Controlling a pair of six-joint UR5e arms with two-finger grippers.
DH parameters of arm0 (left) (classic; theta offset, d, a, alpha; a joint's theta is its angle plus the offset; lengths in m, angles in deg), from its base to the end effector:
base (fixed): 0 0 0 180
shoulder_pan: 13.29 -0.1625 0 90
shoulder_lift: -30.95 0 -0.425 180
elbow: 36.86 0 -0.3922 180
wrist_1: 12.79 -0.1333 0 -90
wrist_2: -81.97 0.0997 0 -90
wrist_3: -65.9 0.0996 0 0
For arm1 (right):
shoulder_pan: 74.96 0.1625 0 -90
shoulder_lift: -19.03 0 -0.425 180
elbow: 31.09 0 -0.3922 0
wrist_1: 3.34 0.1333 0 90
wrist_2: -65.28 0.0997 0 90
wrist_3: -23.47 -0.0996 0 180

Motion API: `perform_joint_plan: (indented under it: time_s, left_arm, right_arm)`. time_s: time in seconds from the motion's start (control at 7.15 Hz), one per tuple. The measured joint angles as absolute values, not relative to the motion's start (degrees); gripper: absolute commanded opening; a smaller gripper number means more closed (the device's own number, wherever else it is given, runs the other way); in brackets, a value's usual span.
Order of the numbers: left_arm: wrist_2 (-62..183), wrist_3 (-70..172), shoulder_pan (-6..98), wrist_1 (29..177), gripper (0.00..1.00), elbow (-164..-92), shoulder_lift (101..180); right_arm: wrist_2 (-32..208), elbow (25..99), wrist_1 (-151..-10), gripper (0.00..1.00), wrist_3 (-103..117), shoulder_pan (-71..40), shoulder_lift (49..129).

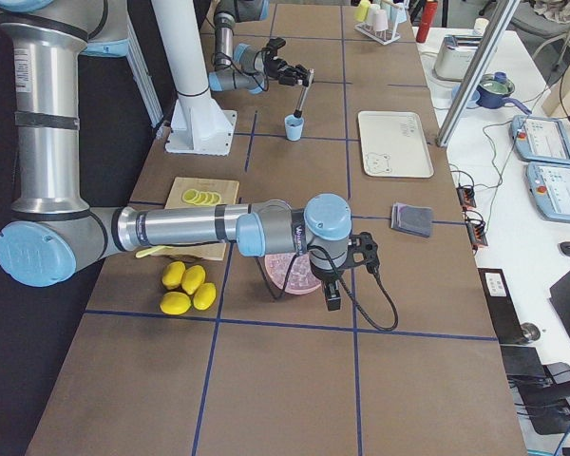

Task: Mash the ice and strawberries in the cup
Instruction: 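Lower the pestle into the cup and press down on the contents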

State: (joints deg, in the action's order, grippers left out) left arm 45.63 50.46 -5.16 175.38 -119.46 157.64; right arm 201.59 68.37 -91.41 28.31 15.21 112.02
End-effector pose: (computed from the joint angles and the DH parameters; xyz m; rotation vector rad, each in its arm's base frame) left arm 0.5462 -0.2937 0.1964 1.6048 1.1086 -0.2891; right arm 0.0627 -0.4760 0.5962 0.1738 -0.8005 -0.1361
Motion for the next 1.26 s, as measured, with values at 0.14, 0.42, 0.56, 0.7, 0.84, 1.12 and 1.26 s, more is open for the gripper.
perform_joint_plan:
  time_s: [0.14, 0.42, 0.56, 0.7, 0.84, 1.12, 1.26]
  left_arm:
    - [45.68, 50.27, -5.19, 175.39, 0.0, -118.43, 158.21]
    - [46.25, 49.86, -5.27, 175.37, 0.0, -116.61, 159.23]
    - [46.47, 49.37, -5.35, 175.33, 0.0, -116.1, 159.32]
    - [46.67, 49.07, -5.47, 175.33, 0.0, -115.55, 159.37]
    - [46.95, 48.93, -5.67, 175.36, 0.0, -114.96, 159.41]
    - [47.59, 48.8, -6.19, 175.42, 0.0, -114.35, 159.41]
    - [47.82, 48.77, -6.36, 175.42, 0.0, -114.16, 159.41]
  right_arm:
    - [201.59, 68.34, -91.41, 0.99, 28.31, 15.21, 112.02]
    - [201.59, 68.32, -91.41, 0.99, 28.31, 15.21, 111.99]
    - [201.6, 68.32, -91.41, 0.99, 28.33, 15.21, 112.0]
    - [201.57, 68.32, -91.41, 0.99, 28.37, 15.21, 111.99]
    - [201.54, 68.32, -91.41, 0.99, 28.38, 15.21, 111.99]
    - [201.51, 68.32, -91.41, 0.99, 28.4, 15.21, 112.01]
    - [201.51, 68.32, -91.41, 0.99, 28.4, 15.21, 112.0]
